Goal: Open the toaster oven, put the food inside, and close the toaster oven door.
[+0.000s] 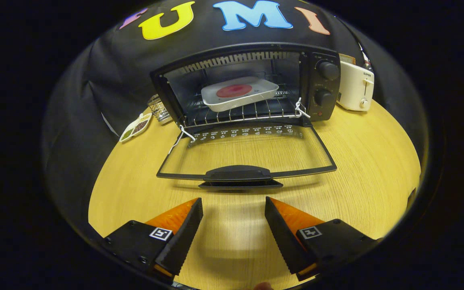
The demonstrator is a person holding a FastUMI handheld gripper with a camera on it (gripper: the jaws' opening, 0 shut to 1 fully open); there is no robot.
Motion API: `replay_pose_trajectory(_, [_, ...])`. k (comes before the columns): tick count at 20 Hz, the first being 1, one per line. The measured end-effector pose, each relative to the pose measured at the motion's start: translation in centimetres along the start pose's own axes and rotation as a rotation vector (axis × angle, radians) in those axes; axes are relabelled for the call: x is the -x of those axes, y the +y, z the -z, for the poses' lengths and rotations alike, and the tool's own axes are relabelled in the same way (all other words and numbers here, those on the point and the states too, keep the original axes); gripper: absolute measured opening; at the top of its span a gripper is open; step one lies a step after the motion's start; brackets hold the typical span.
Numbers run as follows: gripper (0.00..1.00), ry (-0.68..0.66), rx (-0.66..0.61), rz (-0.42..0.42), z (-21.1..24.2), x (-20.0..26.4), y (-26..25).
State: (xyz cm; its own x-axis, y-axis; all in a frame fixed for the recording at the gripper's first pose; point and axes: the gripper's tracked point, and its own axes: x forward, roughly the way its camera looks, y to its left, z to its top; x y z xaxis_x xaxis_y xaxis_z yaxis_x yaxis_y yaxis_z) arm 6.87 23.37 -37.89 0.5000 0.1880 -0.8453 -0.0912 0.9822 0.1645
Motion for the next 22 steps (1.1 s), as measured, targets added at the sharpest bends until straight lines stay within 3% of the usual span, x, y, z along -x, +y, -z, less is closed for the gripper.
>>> replay_pose_trajectory(6, [0.96,-0.011,-0.013,0.085,-0.5,-1.6,-0.7])
replay_pose_trajectory(14, [0.95,-0.096,0.065,0.156,-0.8,-1.2,-0.8])
replay_pose_trajectory(22, [0.95,-0.287,0.110,0.184,-6.1,2.9,0.2])
